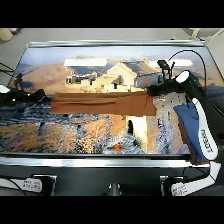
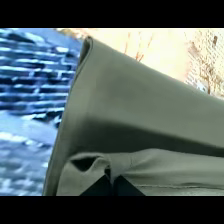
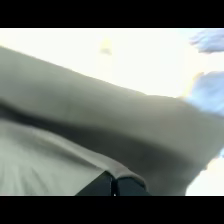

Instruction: Fold the shirts.

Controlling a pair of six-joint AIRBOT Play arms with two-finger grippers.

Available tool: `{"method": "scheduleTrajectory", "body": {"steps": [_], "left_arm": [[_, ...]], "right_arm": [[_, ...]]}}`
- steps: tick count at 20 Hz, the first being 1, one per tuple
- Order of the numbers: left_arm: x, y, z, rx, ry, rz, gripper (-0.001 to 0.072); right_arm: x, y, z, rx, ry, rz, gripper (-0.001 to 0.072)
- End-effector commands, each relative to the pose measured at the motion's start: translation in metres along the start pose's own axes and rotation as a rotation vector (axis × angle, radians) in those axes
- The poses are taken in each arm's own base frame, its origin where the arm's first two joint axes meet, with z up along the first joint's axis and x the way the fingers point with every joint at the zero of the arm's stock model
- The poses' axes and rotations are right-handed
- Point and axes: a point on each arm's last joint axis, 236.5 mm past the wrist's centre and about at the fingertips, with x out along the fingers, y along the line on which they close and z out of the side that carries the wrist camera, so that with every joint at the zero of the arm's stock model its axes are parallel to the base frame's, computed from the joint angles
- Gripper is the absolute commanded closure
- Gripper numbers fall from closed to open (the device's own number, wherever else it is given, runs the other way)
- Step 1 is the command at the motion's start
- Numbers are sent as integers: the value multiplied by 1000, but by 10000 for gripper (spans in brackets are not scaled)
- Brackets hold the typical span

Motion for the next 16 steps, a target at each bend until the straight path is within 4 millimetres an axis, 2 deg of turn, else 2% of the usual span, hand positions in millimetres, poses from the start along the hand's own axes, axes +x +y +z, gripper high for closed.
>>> {"method": "scheduleTrajectory", "body": {"steps": [1,4,7,8,10,11,12,13,14,16], "left_arm": [[34,-2,10,-4,33,-13,685],[52,5,3,-16,65,-7,685],[54,8,-8,-16,110,-5,682],[52,7,-15,-11,139,-7,620],[47,5,-24,-9,182,-15,190],[42,6,-23,-9,186,-19,160],[33,6,-16,-8,162,-18,160],[22,7,-4,-8,121,-15,160],[7,8,9,-6,71,-11,161],[-25,8,28,0,-17,-3,166]], "right_arm": [[31,-24,15,79,-59,-36,701],[55,-30,-8,102,6,-24,699],[59,-33,-9,108,6,-25,689],[57,-32,-7,102,3,-24,608],[47,-25,-4,43,4,-15,346],[39,-23,-5,17,13,-7,220],[29,-24,-6,-3,26,-1,129],[19,-28,-10,-10,40,6,70],[8,-41,-17,12,60,8,39],[-9,-74,-40,105,109,17,27]]}}
